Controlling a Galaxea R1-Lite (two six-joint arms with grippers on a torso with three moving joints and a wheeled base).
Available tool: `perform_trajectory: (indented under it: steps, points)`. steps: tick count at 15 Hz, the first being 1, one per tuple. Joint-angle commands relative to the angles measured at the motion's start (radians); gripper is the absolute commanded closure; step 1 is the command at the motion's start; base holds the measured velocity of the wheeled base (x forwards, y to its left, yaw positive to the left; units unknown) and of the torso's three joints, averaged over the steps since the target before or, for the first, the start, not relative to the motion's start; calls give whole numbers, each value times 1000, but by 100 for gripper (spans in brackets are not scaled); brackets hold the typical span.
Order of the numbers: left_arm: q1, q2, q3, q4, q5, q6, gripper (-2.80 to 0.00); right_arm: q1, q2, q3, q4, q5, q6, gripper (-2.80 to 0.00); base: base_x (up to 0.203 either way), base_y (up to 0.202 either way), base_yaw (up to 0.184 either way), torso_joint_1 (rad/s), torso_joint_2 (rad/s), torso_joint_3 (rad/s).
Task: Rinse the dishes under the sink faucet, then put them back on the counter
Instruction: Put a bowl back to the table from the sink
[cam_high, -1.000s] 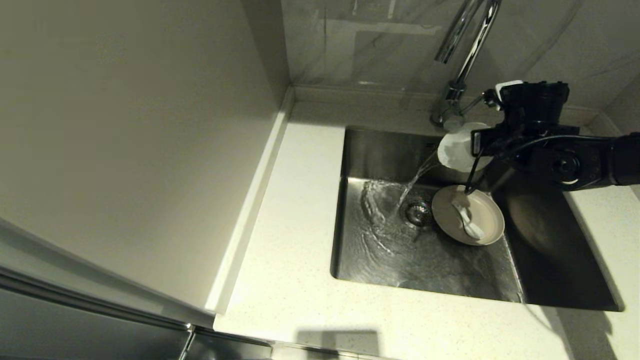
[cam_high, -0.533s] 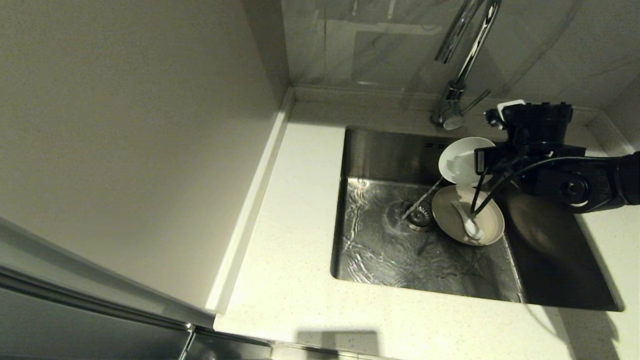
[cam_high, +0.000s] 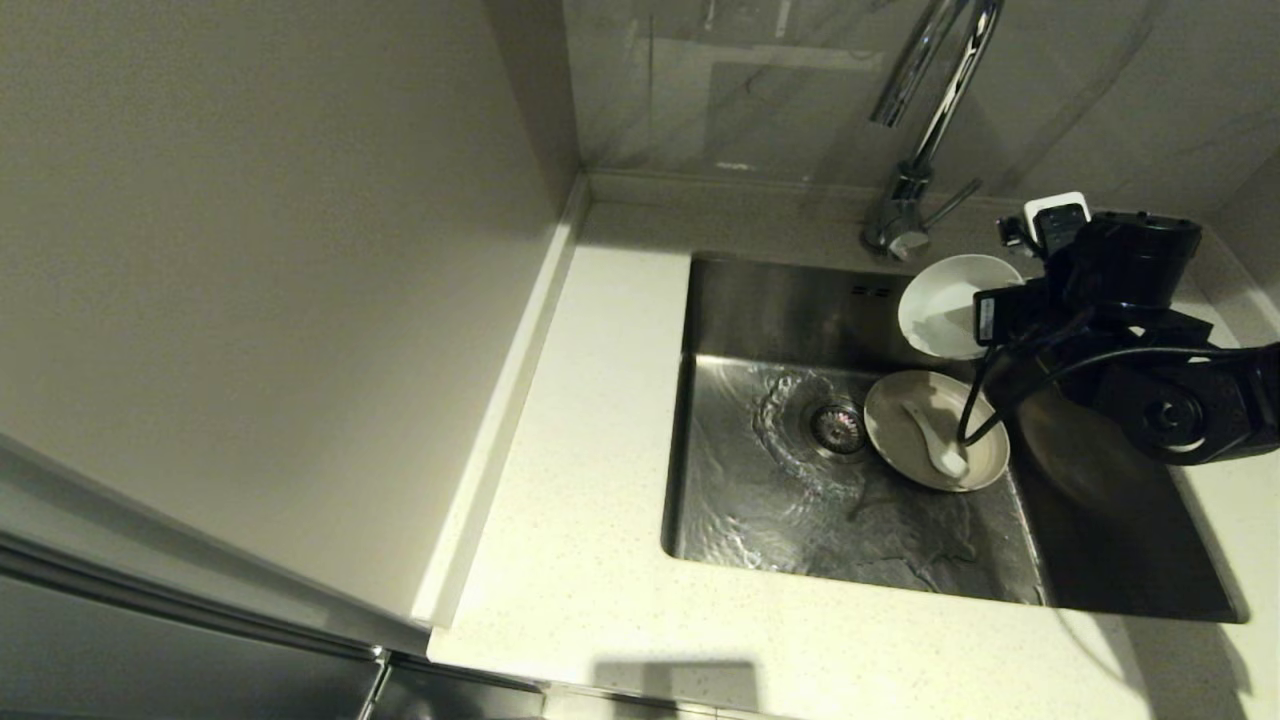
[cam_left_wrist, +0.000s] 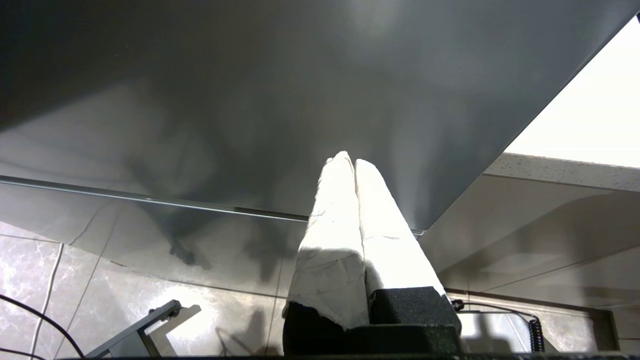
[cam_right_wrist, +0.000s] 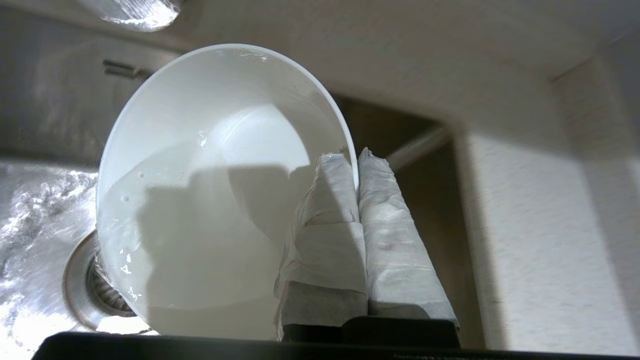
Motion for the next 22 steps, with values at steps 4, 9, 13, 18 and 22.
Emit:
perform_trajectory:
  steps: [4,9,13,18,22]
  points:
    - [0,-3,0,-1,0,-1,0,-1,-50,110,-231,33,-79,0,0,0,0,0,0,0]
    - [0,-3,0,-1,0,-1,0,-2,-49,213,-571,273,-252,0,0,0,0,0,0,0]
    - [0,-3,0,-1,0,-1,0,-2,4,270,-741,417,-322,0,0,0,0,0,0,0]
    - [0,-3,0,-1,0,-1,0,-1,89,175,-775,437,-352,0,0,0,0,0,0,0]
    - [0,-3,0,-1,0,-1,0,-4,120,32,-775,378,-353,0,0,0,0,0,0,0]
